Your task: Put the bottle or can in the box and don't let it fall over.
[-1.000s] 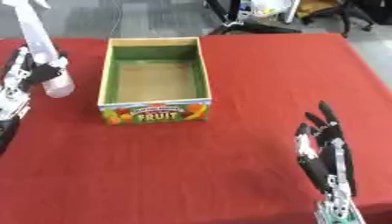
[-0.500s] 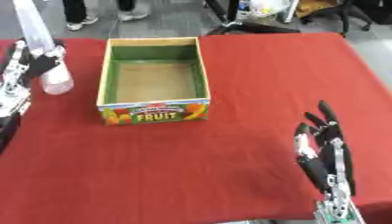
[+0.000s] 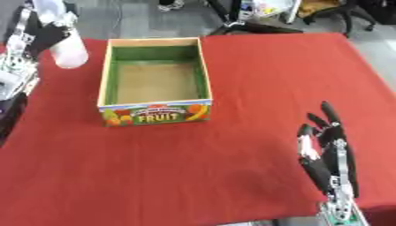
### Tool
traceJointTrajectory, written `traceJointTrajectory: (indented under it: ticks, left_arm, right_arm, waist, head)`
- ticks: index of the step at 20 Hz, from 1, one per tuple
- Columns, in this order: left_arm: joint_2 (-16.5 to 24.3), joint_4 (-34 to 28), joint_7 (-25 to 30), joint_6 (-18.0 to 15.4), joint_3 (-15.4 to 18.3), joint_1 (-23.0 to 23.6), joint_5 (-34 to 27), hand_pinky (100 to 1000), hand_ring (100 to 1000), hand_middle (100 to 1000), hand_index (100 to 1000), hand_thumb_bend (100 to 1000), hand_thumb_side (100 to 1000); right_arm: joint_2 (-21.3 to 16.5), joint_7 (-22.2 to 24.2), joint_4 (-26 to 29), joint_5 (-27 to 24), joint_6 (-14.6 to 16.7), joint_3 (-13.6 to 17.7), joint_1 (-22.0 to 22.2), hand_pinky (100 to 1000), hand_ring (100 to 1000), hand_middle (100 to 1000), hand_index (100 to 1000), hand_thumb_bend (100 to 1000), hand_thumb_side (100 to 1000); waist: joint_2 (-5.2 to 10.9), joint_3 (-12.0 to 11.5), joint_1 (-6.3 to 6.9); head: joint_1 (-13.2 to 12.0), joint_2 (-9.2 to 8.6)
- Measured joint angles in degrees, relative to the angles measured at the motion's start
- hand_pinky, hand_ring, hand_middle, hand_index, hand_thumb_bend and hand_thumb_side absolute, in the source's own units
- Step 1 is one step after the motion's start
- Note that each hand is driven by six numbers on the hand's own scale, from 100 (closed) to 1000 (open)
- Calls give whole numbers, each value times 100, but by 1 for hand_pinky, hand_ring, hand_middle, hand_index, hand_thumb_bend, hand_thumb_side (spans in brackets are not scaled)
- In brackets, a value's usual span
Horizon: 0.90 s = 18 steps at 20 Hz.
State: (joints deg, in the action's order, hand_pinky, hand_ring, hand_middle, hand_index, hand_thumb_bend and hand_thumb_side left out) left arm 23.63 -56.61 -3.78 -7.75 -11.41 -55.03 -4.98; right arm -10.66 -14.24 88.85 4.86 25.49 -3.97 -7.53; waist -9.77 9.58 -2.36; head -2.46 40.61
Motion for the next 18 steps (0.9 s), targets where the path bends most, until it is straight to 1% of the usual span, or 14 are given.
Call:
traceJointTrajectory:
  ticks: [1, 2, 3, 6, 7, 8, 9, 10, 11, 12, 13, 14, 15, 18]
  left_arm:
    - [-82, 9, 76, 9, -53, 0, 53, 360, 769, 237, 426, 100, 214]
    - [-164, 39, 148, 8, -99, -1, 100, 364, 776, 240, 429, 100, 100]
    - [-251, 89, 218, -3, -135, -2, 144, 367, 781, 242, 432, 100, 214]
    - [-490, 296, 420, -83, -208, -2, 250, 391, 802, 256, 447, 100, 193]
    - [-556, 364, 481, -121, -225, -2, 277, 474, 855, 310, 496, 100, 114]
    - [-604, 420, 551, -160, -251, -2, 309, 507, 876, 339, 523, 100, 100]
    - [-649, 469, 633, -211, -275, -1, 346, 614, 951, 436, 603, 100, 100]
    - [-682, 499, 714, -262, -300, 0, 386, 650, 974, 464, 624, 119, 100]
    - [-704, 513, 788, -315, -323, 4, 431, 766, 1000, 583, 710, 364, 180]
    - [-715, 521, 848, -370, -334, 11, 481, 814, 1000, 662, 756, 504, 266]
    - [-717, 521, 897, -422, -347, 19, 539, 846, 1000, 760, 811, 692, 373]
    - [-717, 510, 935, -476, -358, 37, 622, 853, 1000, 784, 825, 746, 401]
    - [-716, 484, 967, -526, -363, 69, 735, 892, 1000, 851, 866, 870, 456]
    - [-653, 314, 1028, -630, -386, 192, 1094, 936, 1000, 932, 909, 964, 511]
  right_arm:
    - [9, 8, 0, -8, 1, -2, -1, 798, 875, 1000, 968, 100, 470]
    - [22, 14, 0, -11, 0, -6, -2, 798, 875, 1000, 968, 100, 470]
    - [29, 20, 0, -12, 0, -14, -2, 798, 875, 1000, 968, 100, 470]
    - [31, 35, 0, -14, -4, -32, -9, 798, 875, 1000, 968, 100, 470]
    - [32, 38, 0, -14, -5, -32, -17, 798, 875, 1000, 968, 100, 470]
    - [32, 39, 0, -14, -5, -33, -23, 798, 875, 1000, 968, 100, 470]
    - [33, 40, 0, -14, -5, -33, -25, 798, 875, 1000, 968, 100, 470]
    - [34, 40, 0, -14, -5, -33, -26, 798, 875, 1000, 968, 100, 470]
    - [35, 40, 0, -14, -5, -33, -29, 798, 874, 1000, 968, 100, 470]
    - [35, 40, 0, -14, -5, -33, -32, 798, 874, 1000, 968, 100, 470]
    - [35, 40, 0, -14, -5, -33, -40, 798, 874, 1000, 968, 100, 470]
    - [35, 40, 0, -14, -5, -33, -45, 798, 874, 1000, 968, 100, 470]
    - [35, 40, 0, -14, -5, -33, -46, 798, 874, 1000, 968, 100, 470]
    - [35, 39, 0, -14, -4, -32, -46, 798, 874, 1000, 968, 100, 470]
  waist:
    - [0, 15, -11]
    - [0, 29, -18]
    - [1, 38, -24]
    - [1, 59, -29]
    - [1, 61, -29]
    - [1, 61, -29]
    - [1, 62, -30]
    - [1, 63, -30]
    - [1, 63, -29]
    - [1, 64, -29]
    - [1, 64, -29]
    - [1, 63, -27]
    - [1, 62, -26]
    - [1, 48, -25]
  head:
    - [-2, 0]
    - [-5, 0]
    - [-8, 0]
    - [-21, 0]
    - [-24, 0]
    - [-26, 0]
    - [-28, 0]
    - [-29, 0]
    - [-30, -1]
    - [-30, -1]
    - [-30, -2]
    - [-29, -4]
    - [-24, -5]
    - [-1, -42]
